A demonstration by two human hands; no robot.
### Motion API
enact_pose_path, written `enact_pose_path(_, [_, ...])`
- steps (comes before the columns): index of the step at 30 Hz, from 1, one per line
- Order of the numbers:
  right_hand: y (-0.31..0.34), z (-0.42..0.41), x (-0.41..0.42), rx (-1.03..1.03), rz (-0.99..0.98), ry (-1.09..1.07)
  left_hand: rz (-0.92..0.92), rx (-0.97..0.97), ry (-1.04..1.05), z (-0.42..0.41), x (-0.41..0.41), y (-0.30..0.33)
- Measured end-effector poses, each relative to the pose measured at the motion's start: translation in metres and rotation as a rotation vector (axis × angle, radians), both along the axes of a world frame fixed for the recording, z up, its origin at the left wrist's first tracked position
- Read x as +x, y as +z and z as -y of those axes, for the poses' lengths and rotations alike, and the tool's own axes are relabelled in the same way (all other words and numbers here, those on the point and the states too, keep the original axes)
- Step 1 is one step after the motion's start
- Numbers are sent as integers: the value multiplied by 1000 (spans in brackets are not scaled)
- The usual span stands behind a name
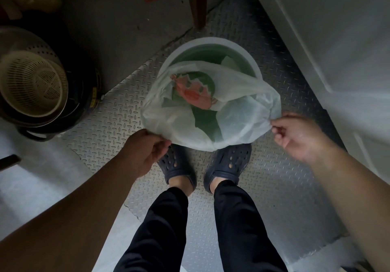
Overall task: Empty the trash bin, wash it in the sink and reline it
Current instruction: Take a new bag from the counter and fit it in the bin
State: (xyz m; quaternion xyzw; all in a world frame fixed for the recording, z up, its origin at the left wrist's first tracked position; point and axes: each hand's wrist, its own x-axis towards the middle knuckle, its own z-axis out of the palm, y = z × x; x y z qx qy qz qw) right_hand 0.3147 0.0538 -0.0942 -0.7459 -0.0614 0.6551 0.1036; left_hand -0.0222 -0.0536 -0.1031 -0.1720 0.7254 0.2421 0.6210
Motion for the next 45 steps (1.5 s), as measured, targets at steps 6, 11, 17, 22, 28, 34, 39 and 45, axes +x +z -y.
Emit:
enact_pose_path(6, [-14,-23,-13,68,-105,-237,-3,126,190,-13,-7,-14])
enact_pose_path(11, [-18,-37,-27,67,18,-127,27,182,216,-26,-13,-6])
enact_pose_path(17, [-4,-78,-32,226,-147,-10,75,298,85,-47,-39,4])
enact_pose_path(22, [7,-109,-36,321,-236,147,117,434,-203,-79,-49,7])
enact_pose_path(28, [11,-131,-45,362,-386,367,119,494,-287,-107,-56,6])
enact_pose_path(34, [-14,-146,-62,348,-358,198,237,449,-119,-121,-60,-8])
enact_pose_path(39, [-47,-139,-65,329,-241,173,330,367,-16,-120,-55,-34])
enact_pose_path(45, [-72,-121,-59,266,-189,337,255,297,-181,-115,-36,-56])
